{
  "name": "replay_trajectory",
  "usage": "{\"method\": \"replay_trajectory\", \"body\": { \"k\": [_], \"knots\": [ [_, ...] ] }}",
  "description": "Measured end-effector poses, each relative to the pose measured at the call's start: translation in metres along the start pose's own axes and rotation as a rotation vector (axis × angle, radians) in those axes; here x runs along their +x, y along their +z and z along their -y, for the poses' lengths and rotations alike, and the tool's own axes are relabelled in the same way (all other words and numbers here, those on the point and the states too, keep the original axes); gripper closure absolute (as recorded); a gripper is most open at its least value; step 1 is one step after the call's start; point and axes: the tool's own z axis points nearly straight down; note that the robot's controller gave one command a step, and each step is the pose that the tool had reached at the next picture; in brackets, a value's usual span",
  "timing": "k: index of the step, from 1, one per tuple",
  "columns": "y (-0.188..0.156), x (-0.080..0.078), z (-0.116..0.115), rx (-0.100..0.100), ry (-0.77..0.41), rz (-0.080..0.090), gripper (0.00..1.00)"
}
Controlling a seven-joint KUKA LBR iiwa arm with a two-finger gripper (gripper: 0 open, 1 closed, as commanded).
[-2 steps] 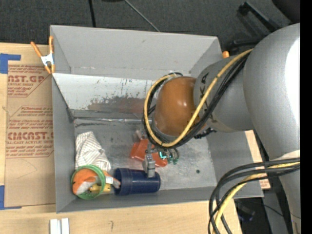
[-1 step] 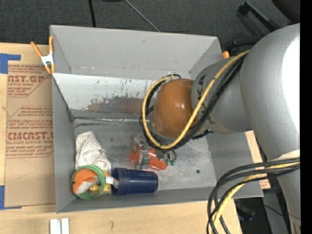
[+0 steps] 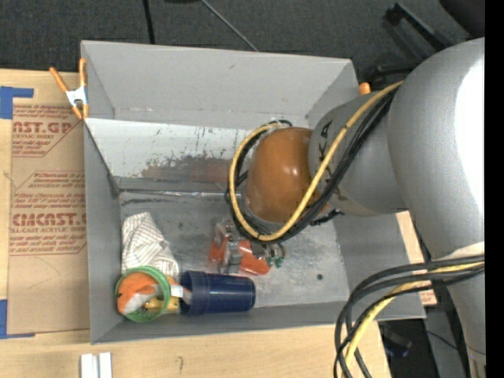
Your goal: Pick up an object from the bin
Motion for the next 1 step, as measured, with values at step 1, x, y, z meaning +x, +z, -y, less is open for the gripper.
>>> {"method": "replay_trajectory", "body": {
  "k": [1],
  "knots": [
    [-0.1321, -0.0224, 0.0215, 0.009, -0.003, -0.047, 1.00]
  ]
}}
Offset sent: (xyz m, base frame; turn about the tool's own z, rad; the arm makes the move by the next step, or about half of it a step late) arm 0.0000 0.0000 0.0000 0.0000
